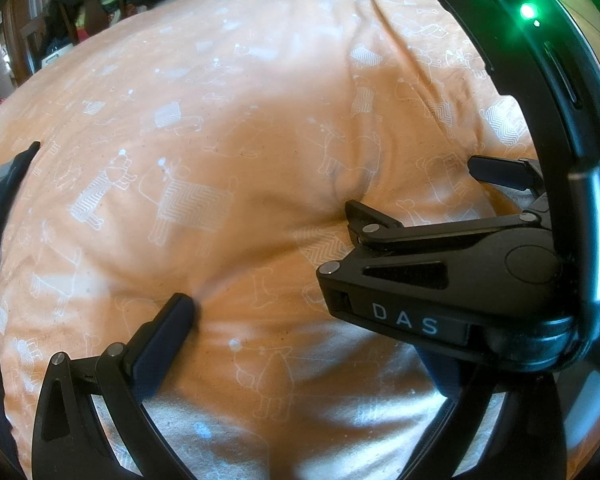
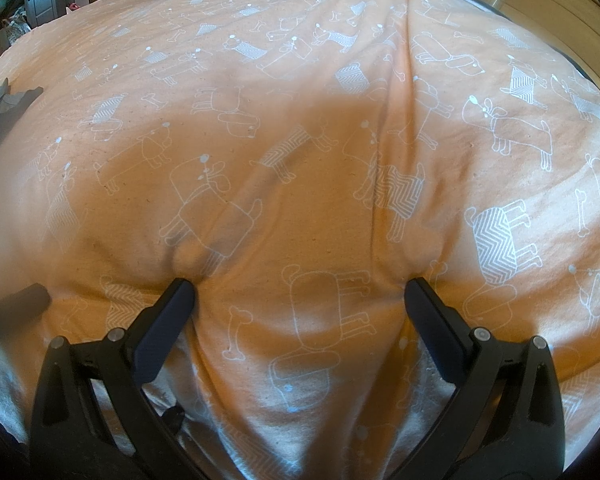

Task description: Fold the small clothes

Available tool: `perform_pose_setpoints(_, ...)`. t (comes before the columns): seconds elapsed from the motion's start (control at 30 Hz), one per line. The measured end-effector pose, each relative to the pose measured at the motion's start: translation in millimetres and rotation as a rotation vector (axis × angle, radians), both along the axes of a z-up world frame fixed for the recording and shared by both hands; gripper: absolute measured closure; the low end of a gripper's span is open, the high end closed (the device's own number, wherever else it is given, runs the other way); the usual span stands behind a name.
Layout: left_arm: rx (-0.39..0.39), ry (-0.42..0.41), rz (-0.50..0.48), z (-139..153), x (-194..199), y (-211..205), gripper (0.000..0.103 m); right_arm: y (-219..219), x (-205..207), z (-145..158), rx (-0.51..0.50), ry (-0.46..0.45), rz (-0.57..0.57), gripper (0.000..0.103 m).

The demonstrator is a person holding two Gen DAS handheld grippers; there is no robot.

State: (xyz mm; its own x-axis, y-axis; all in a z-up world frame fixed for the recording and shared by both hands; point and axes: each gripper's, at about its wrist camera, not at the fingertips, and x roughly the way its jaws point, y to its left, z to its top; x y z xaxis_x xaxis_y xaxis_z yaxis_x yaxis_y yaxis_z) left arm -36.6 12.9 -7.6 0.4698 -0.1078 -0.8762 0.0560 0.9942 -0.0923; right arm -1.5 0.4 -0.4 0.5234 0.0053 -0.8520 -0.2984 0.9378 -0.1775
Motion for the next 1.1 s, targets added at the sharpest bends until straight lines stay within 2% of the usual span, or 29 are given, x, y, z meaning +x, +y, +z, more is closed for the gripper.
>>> perform_pose_setpoints(1.1, 0.001, 0.0, 0.0, 2.2, -0.5, 0.6, 0.0, -1.0, -0.4, 0.2, 0.005, -0.006, -0.002, 0.0)
